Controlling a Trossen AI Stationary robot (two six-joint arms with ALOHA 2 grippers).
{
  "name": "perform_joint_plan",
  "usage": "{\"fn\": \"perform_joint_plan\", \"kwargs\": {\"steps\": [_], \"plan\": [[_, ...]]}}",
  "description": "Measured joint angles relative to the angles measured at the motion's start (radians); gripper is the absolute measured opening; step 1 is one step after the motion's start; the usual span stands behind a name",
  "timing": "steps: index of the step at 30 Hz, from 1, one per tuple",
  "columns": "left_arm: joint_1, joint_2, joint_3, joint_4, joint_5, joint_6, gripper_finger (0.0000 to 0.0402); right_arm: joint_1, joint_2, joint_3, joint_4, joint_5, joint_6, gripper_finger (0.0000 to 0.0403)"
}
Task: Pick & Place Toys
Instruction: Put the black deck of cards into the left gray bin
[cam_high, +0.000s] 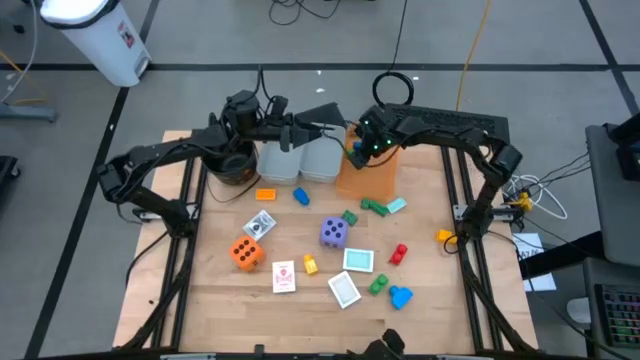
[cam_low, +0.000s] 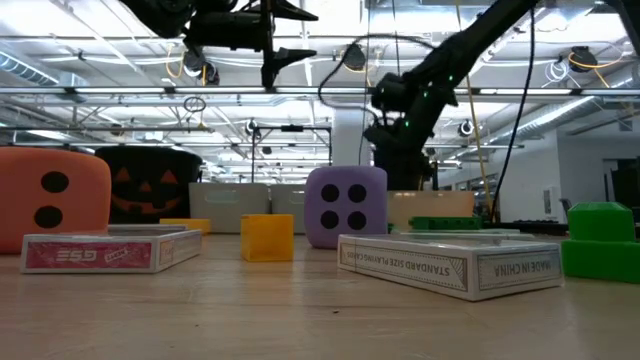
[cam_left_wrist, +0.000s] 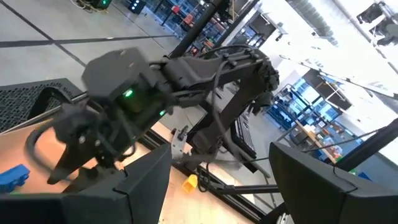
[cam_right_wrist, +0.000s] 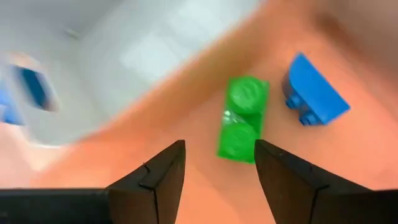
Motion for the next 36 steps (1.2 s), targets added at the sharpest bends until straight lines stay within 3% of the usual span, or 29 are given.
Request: {"fn": "perform_joint_plan", "kwargs": {"steps": [6,14,21,26,36], "plan": [[-0.036,0.0,0.0,0.01,-0.056,0.039,0.0273,0.053,-0.124,0.0,0.028,0.0,0.085,0.0187],[-0.085,0.0,0.0,-0.008,-0.075,0.027,0.0273,0.204,-0.222,-0.001,0.208,0.001,0.187,0.0187],[-0.165,-0.001,0.0,-0.184,-0.036,0.038,0.0273,0.341,-0.226,-0.016,0.28,0.001,0.187,0.0187],[-0.242,-0.023,0.0,-0.289,-0.103,0.069,0.0273,0.415,-0.274,-0.163,0.42,0.002,0.243,0.0187],[-0.351,-0.05,0.002,-0.464,-0.231,0.108,0.0273,0.483,-0.423,-0.539,1.062,0.087,0.39,0.0187]]}}
